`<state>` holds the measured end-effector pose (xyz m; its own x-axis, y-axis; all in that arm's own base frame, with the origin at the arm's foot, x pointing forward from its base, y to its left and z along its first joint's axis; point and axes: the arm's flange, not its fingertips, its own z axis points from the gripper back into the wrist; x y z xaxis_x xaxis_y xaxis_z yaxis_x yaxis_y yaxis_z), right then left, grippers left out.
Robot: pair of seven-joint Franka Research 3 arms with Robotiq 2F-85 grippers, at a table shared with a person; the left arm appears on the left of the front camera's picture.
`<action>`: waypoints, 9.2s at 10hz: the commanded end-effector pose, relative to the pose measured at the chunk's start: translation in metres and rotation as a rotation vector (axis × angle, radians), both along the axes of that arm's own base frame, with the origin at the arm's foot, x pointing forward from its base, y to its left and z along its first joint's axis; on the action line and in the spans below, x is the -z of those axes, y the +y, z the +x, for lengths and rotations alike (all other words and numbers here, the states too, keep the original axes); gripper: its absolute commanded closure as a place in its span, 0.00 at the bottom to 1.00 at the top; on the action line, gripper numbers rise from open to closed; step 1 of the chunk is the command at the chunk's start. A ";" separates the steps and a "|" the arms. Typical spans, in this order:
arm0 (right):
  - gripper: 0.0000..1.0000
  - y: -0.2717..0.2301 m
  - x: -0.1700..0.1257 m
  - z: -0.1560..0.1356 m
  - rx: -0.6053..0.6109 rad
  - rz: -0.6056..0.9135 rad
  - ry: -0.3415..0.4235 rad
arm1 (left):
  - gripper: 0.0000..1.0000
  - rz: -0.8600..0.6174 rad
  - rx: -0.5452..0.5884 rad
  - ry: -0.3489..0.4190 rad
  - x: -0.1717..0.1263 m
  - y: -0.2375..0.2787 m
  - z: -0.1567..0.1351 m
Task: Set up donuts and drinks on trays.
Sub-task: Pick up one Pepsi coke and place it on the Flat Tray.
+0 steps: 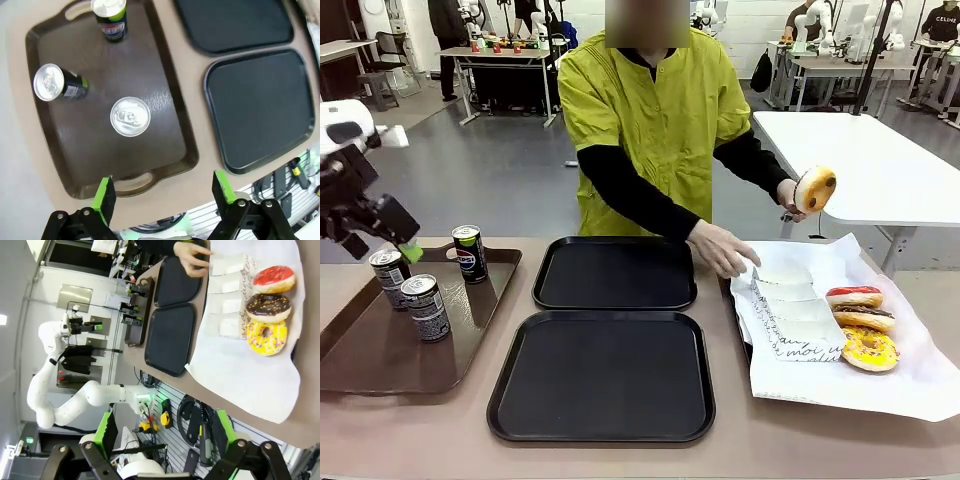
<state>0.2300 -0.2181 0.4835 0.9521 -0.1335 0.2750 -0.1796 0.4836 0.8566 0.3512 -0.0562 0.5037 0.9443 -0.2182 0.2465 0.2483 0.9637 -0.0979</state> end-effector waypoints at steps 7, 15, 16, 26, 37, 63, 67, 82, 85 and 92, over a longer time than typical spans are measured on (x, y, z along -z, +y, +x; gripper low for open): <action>0.00 0.002 -0.001 0.000 0.001 0.005 -0.008 | 0.00 0.066 -0.034 0.050 0.044 0.009 0.029; 0.00 0.002 -0.001 0.000 0.001 0.005 -0.008 | 0.00 0.114 -0.215 0.069 0.060 -0.010 0.058; 0.00 0.002 -0.001 0.000 0.001 0.005 -0.008 | 0.00 0.138 -0.240 0.051 0.066 -0.012 0.062; 0.00 0.002 -0.001 0.000 0.001 0.005 -0.008 | 0.00 0.187 -0.237 0.115 0.117 -0.011 0.092; 0.00 0.002 -0.001 0.000 0.001 0.005 -0.008 | 0.61 0.199 -0.229 0.186 0.127 -0.012 0.091; 0.00 0.002 -0.001 0.000 0.001 0.005 -0.008 | 0.41 0.268 -0.152 0.145 0.017 -0.058 0.030; 0.00 0.002 -0.001 0.000 0.001 0.005 -0.008 | 0.41 0.296 -0.083 0.124 0.038 -0.147 0.047; 0.00 0.002 -0.001 0.000 0.001 0.005 -0.008 | 0.41 0.217 0.056 0.056 0.086 -0.269 0.051; 0.00 0.002 -0.001 0.000 0.001 0.005 -0.008 | 0.41 0.231 0.027 0.136 0.062 -0.256 0.042; 0.00 0.002 -0.001 0.000 0.001 0.005 -0.008 | 0.41 0.216 -0.011 0.066 0.081 -0.290 0.096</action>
<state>0.2302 -0.2178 0.4836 0.9524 -0.1330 0.2744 -0.1789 0.4849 0.8561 0.4307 -0.3326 0.4256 0.9555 -0.2758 0.1050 0.2673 0.9596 0.0879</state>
